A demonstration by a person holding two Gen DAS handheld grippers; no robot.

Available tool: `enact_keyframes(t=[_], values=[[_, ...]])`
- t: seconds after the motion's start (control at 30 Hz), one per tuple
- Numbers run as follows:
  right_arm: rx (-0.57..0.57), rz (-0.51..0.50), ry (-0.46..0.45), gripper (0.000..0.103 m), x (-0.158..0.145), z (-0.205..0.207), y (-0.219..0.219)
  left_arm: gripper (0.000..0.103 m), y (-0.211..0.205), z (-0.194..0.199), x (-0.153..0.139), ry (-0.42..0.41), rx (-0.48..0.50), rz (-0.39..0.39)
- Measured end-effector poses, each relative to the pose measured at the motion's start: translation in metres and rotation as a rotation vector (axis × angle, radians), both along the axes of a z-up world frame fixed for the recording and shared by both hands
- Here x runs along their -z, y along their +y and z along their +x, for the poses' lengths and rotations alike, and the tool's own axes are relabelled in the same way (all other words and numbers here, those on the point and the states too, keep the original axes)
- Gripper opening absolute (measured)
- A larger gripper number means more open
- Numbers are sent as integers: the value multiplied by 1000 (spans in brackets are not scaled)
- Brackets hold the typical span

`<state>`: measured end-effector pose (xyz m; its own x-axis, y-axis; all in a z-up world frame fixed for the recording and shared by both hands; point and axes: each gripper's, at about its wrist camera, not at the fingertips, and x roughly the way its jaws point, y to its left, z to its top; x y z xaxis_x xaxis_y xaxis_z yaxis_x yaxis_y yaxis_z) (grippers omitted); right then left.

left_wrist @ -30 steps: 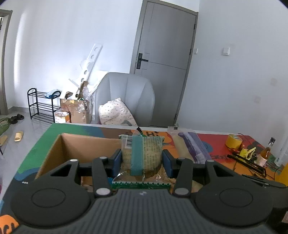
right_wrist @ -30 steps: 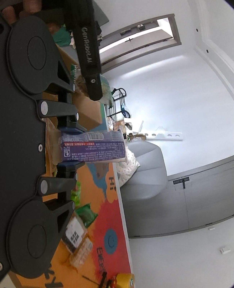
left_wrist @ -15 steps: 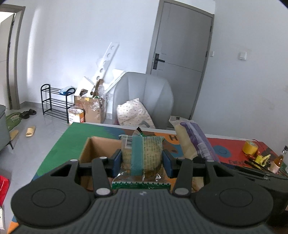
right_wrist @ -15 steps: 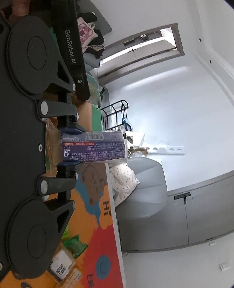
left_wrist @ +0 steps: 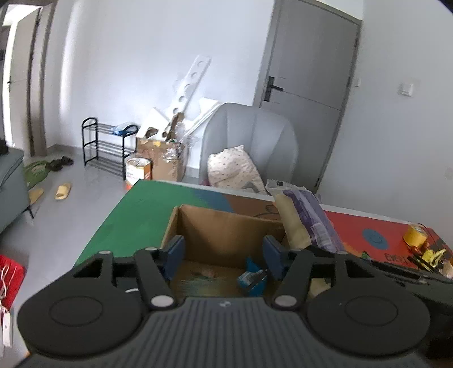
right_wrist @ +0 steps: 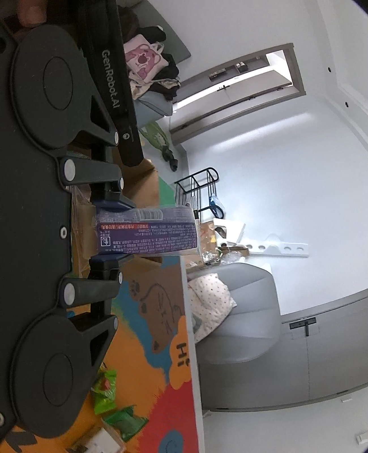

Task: Organize snacks
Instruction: 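Carry both packs over the box and open both tools to drop them, then withdraw both open tools from the box back to the snack pile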

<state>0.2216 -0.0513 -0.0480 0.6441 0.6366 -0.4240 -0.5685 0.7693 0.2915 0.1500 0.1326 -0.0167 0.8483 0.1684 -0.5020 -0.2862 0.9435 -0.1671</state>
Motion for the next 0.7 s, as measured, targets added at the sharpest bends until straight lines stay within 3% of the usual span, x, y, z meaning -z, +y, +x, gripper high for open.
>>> enact_keyframes(t=[0.07,0.23,0.37,0.53,0.7], values=[[-10,-12,11,29,0,-1,4,68,2,-3,0,-4,-12,-1],[30,-21,-2,57,-3,-4,0,78,9,-10,0,-6,-51,-13],[34,-5,1,63,-3,-8,-11,89,9,-15,2,-12,-72,-13],[37,-3,-18,78,-3,-15,-24,90,5,-15,1,8,-88,-38],[68,0,-25,79,-7,-15,-42,94,-3,-17,-1,11,-84,-40]])
